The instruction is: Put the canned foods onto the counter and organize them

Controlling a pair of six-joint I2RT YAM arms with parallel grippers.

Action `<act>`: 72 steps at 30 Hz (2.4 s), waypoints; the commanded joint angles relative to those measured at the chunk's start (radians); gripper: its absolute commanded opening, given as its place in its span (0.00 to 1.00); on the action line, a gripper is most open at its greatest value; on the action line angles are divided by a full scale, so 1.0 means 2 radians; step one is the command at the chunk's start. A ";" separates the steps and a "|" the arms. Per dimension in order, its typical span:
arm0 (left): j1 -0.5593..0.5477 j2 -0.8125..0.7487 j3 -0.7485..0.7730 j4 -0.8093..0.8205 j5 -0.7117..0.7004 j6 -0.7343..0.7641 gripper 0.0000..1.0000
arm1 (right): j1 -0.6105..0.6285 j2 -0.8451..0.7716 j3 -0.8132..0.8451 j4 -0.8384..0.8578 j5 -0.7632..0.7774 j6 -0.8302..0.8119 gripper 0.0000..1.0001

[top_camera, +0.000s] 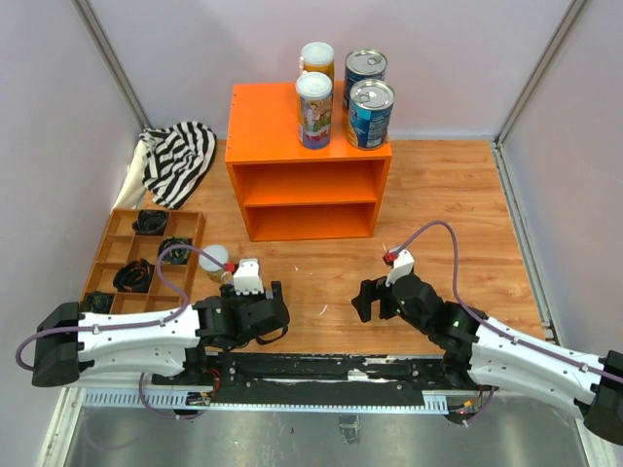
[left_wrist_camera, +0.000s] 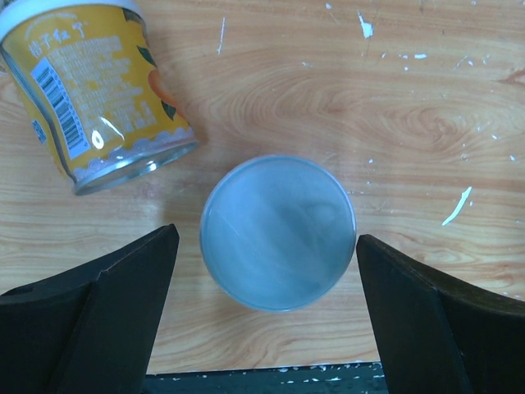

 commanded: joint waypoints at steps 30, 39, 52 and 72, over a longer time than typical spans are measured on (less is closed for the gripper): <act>-0.168 0.144 -0.068 0.039 -0.291 -0.277 0.96 | 0.007 -0.012 -0.013 0.012 0.005 0.003 0.96; -0.219 0.309 -0.012 -0.224 -0.327 -0.632 0.95 | 0.007 -0.009 -0.014 0.015 0.003 0.004 0.96; -0.239 0.325 -0.010 -0.301 -0.345 -0.749 0.92 | 0.007 -0.018 -0.013 0.007 0.002 0.005 0.96; -0.187 0.025 -0.060 0.105 -0.193 -0.093 0.97 | 0.014 0.009 0.006 0.011 -0.002 0.006 0.95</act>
